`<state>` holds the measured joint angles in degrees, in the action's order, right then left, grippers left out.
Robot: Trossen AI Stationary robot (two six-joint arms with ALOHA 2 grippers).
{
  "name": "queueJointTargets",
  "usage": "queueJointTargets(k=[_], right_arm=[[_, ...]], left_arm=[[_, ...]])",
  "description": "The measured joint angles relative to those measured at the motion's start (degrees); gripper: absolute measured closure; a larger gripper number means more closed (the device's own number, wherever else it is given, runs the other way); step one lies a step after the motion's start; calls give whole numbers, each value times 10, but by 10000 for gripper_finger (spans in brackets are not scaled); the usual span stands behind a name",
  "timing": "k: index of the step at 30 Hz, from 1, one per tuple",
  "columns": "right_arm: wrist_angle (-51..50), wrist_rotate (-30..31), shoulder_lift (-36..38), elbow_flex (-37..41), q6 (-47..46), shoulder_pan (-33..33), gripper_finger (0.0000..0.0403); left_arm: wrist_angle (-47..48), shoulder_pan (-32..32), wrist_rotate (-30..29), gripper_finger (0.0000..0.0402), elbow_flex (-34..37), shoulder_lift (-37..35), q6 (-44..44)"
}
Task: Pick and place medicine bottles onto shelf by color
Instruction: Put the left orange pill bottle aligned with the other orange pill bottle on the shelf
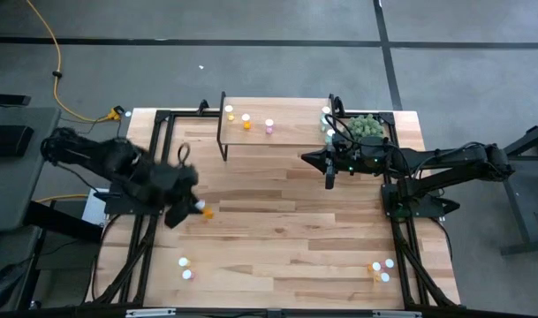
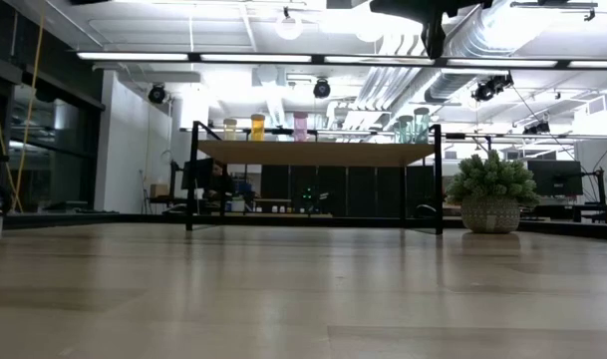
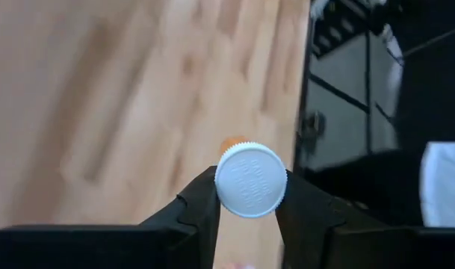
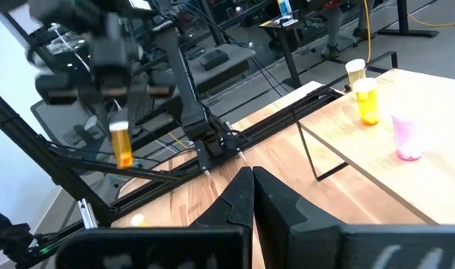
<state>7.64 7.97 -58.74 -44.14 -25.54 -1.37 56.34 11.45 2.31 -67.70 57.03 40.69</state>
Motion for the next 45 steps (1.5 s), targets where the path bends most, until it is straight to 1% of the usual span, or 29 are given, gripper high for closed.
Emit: queueJointTargets(k=[3, 7, 10, 12, 15, 18, 21, 23, 25, 28, 32, 35, 41, 45], right_arm=[[-2, 0, 0, 0, 0, 0, 402], [-2, 0, 0, 0, 0, 0, 402], [-2, 0, 0, 0, 0, 0, 402], [-2, 0, 0, 0, 0, 0, 402], [-2, 0, 0, 0, 0, 0, 402], [-2, 0, 0, 0, 0, 0, 402], [-2, 0, 0, 0, -1, 0, 402], [-2, 0, -1, 0, -1, 0, 402], [-2, 0, -2, 0, -1, 0, 402], [-1, 9, -4, 0, -1, 0, 402], [0, 12, -7, 0, -8, 0, 402], [-6, 11, -9, 0, -14, 0, 402], [-11, 11, -10, 0, -16, 0, 402], [-11, 11, -10, 0, -15, 0, 402]], left_arm=[[14, -65, -4, 295, -61, 34, -89], [28, -140, -32, 295, -142, 85, -204], [28, -188, -73, 294, -201, 123, -293], [27, -218, -112, 294, -239, 149, -354], [28, -259, -158, 294, -282, 186, -409], [52, -294, -158, 293, -305, 217, -436], [92, -320, -156, 293, -305, 247, -461], [127, -334, -154, 293, -305, 274, -465], [142, -348, -154, 293, -304, 304, -465], [135, -361, -154, 293, -304, 339, -469], [133, -374, -145, 293, -304, 383, -513], [133, -382, -145, 293, -304, 407, -518], [133, -404, -116, 293, -304, 430, -519], [125, -417, -112, 293, -304, 439, -527]])
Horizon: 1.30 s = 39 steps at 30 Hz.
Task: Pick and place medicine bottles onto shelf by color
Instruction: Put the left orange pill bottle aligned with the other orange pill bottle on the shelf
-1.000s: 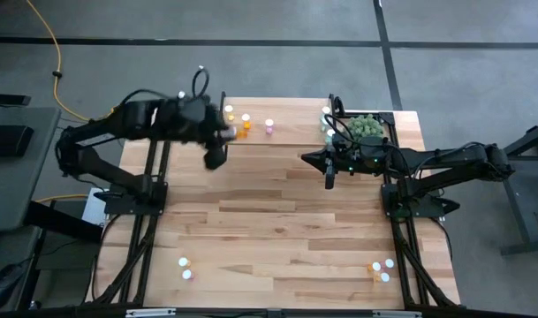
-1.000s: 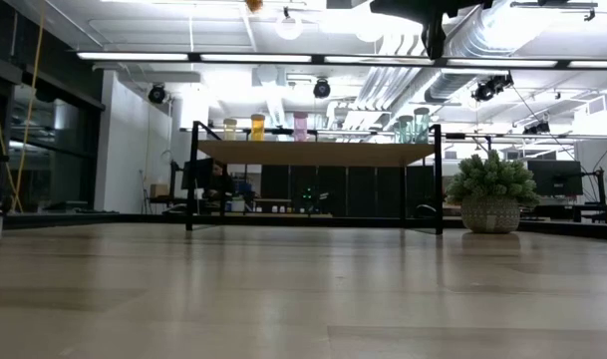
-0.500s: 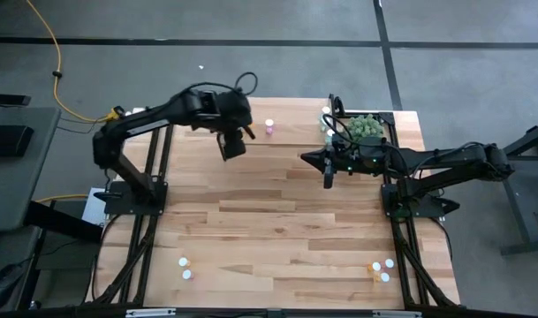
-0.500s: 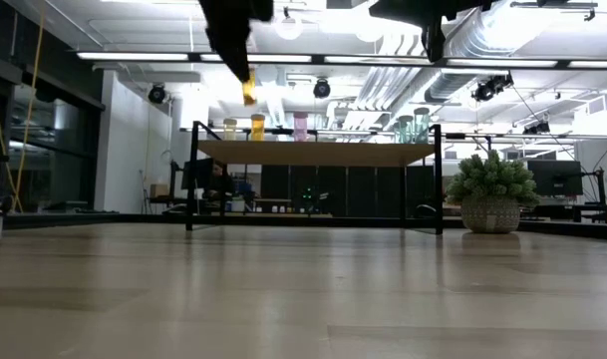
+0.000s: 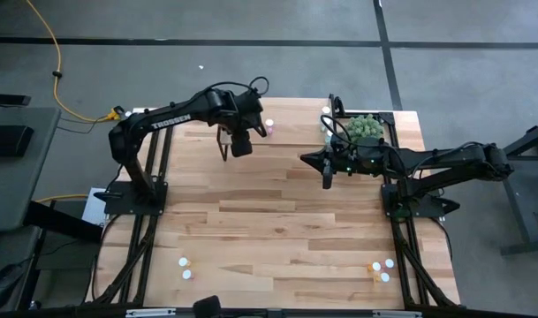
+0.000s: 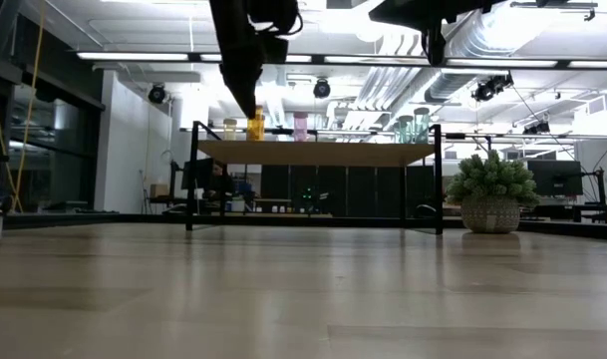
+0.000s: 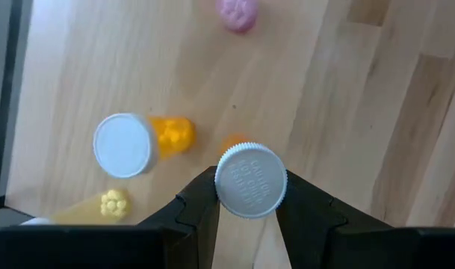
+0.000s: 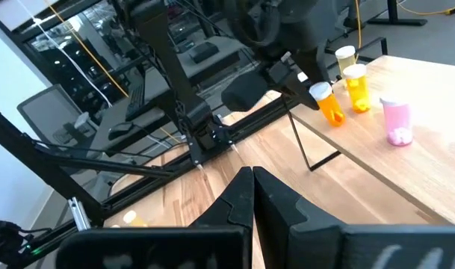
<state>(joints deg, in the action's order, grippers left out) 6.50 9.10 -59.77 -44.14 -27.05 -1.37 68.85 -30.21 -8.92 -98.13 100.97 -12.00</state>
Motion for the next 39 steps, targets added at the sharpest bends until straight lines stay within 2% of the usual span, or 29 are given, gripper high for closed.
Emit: queueJointTargets(k=[20, 33, 39], right_arm=[[-3, 0, 0, 0, 1, 0, 402], [-3, 0, 0, 0, 1, 0, 402], [-3, 0, 0, 0, 1, 0, 402]], left_arm=[[-19, -8, 22, 291, 0, 7, -17], [-1, -8, -5, 208, 1, 7, -17], [0, -8, -6, 186, 1, 6, -17]])
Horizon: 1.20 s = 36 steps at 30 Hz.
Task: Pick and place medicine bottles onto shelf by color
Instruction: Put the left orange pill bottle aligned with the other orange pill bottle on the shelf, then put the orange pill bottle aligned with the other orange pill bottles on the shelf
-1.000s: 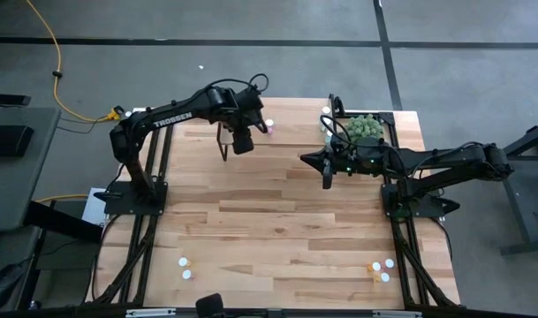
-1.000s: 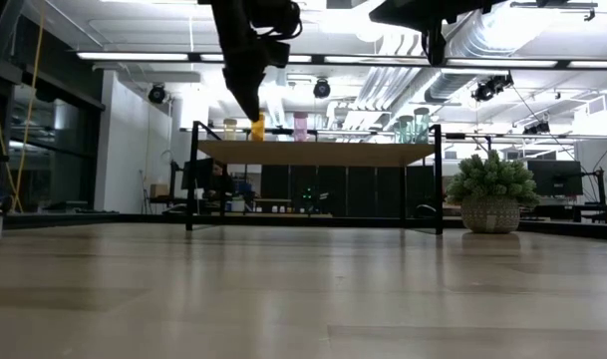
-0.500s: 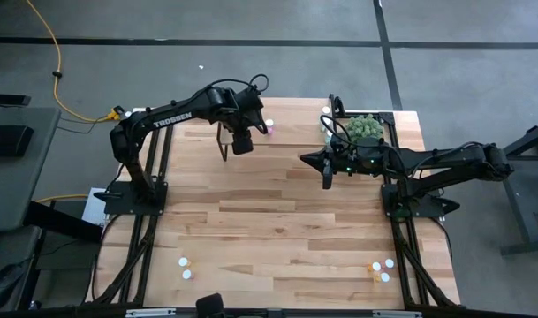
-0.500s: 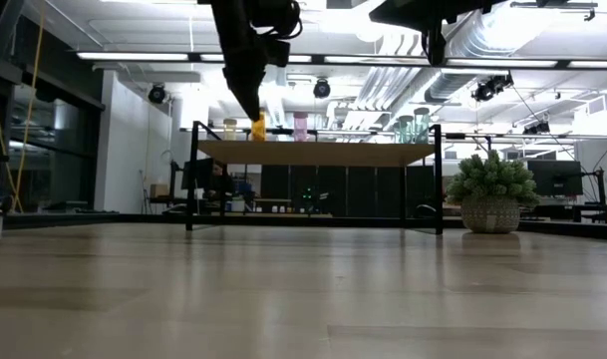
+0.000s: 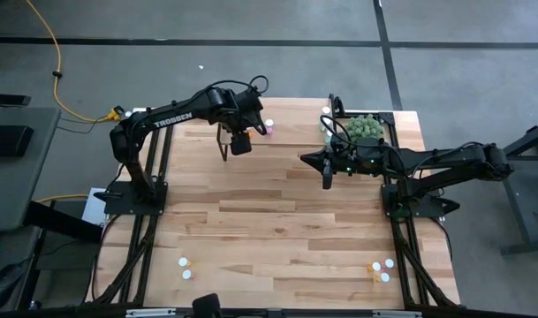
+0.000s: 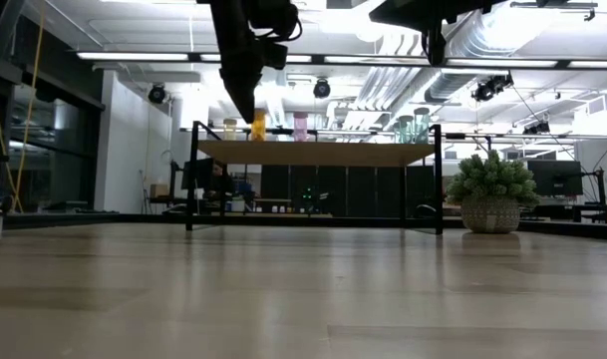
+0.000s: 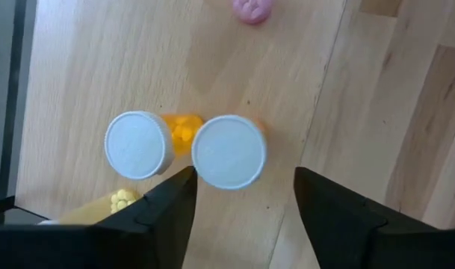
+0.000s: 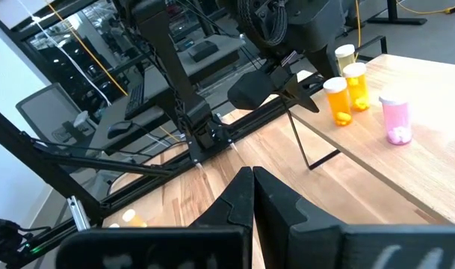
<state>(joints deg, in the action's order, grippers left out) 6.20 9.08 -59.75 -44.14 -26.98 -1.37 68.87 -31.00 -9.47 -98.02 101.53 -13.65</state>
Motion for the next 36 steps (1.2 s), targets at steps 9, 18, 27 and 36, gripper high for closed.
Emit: queueJointTargets(k=[9, 18, 27, 36], right_arm=[[0, 0, 0, 0, 3, 0, 402], [0, 0, 0, 0, 1, 0, 402], [1, 0, 0, 0, 5, 0, 402], [40, 0, 0, 0, 17, 0, 402]], left_arm=[[9, 0, -2, 183, -1, -36, 14], [47, 6, 46, 183, 1, -114, 199], [-271, 129, 55, 184, 197, -358, 302], [-695, 288, -100, 184, 515, -583, 278]])
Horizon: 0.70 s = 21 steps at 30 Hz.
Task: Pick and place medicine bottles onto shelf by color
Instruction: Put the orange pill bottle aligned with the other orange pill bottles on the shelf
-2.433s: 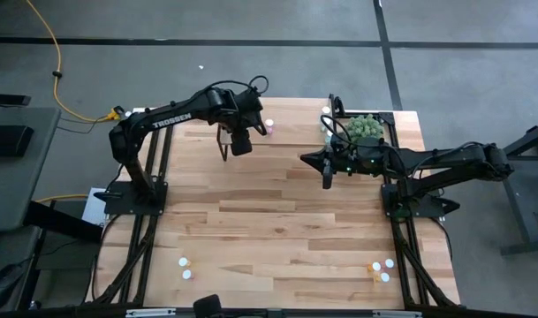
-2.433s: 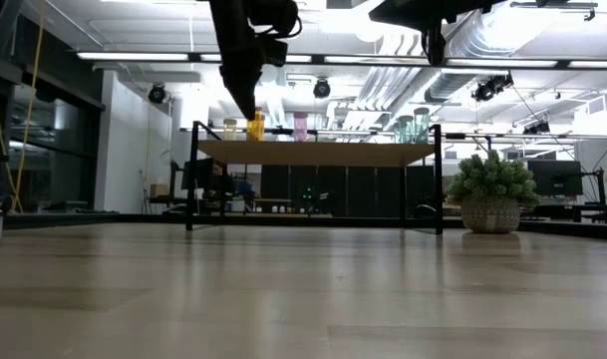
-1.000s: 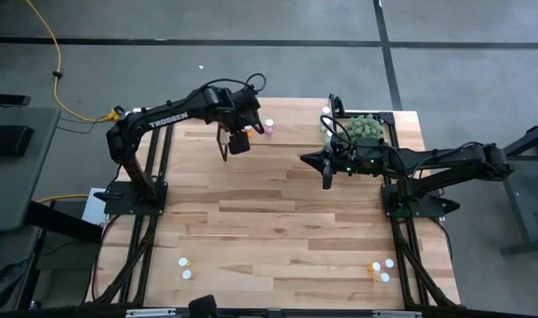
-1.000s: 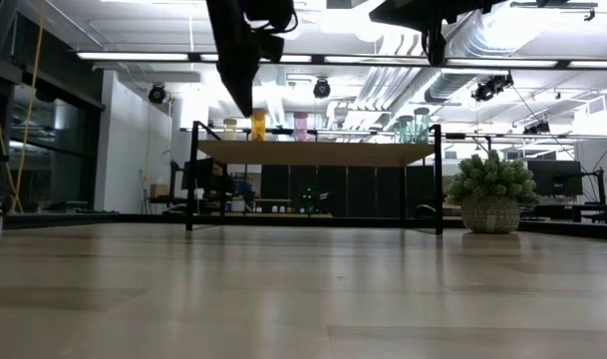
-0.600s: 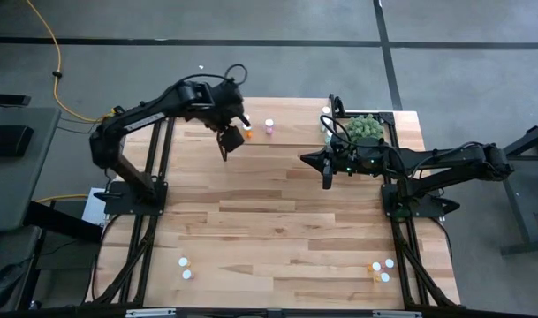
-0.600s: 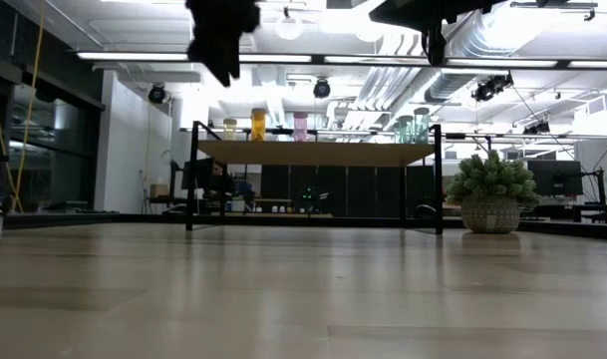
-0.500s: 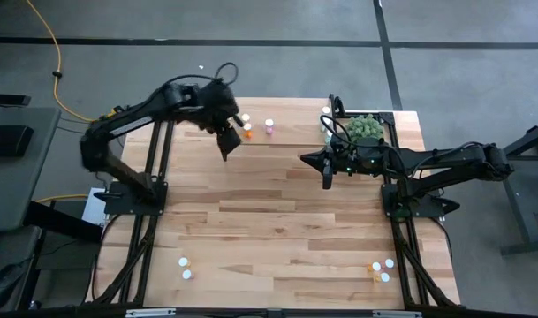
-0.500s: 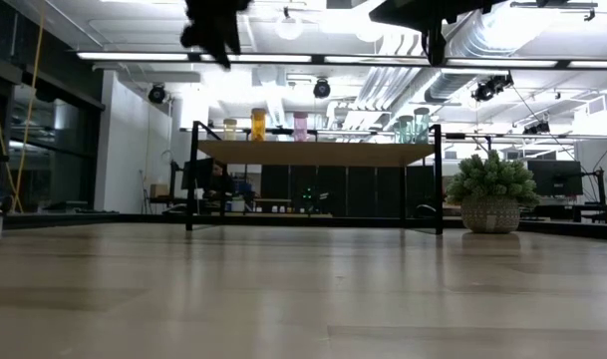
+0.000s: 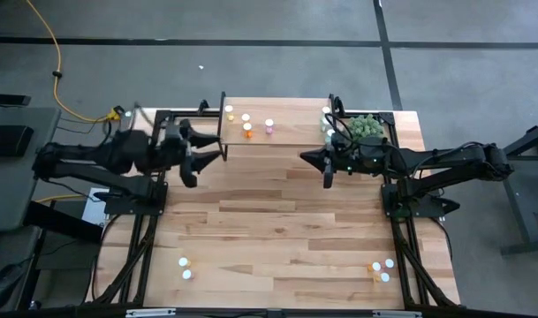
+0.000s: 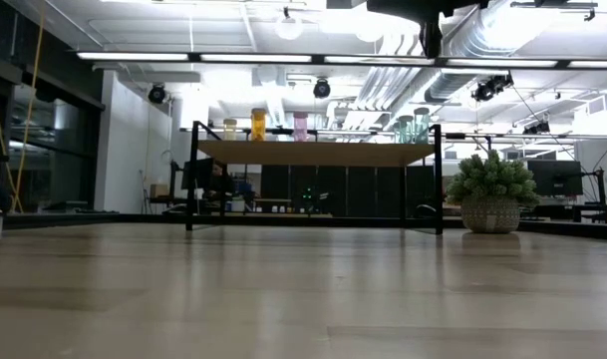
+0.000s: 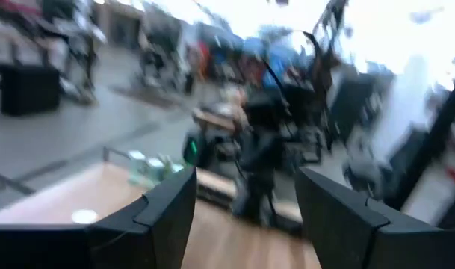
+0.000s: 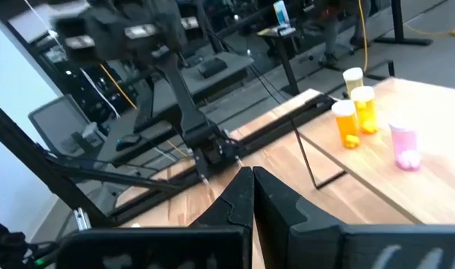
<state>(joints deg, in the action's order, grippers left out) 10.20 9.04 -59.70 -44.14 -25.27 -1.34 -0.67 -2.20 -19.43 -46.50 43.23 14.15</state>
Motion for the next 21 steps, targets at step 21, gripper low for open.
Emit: queueJointTargets(k=[21], right_arm=[[13, -4, 0, 0, 3, 0, 402]], left_arm=[[-163, 39, -35, 190, 147, -65, -24]])
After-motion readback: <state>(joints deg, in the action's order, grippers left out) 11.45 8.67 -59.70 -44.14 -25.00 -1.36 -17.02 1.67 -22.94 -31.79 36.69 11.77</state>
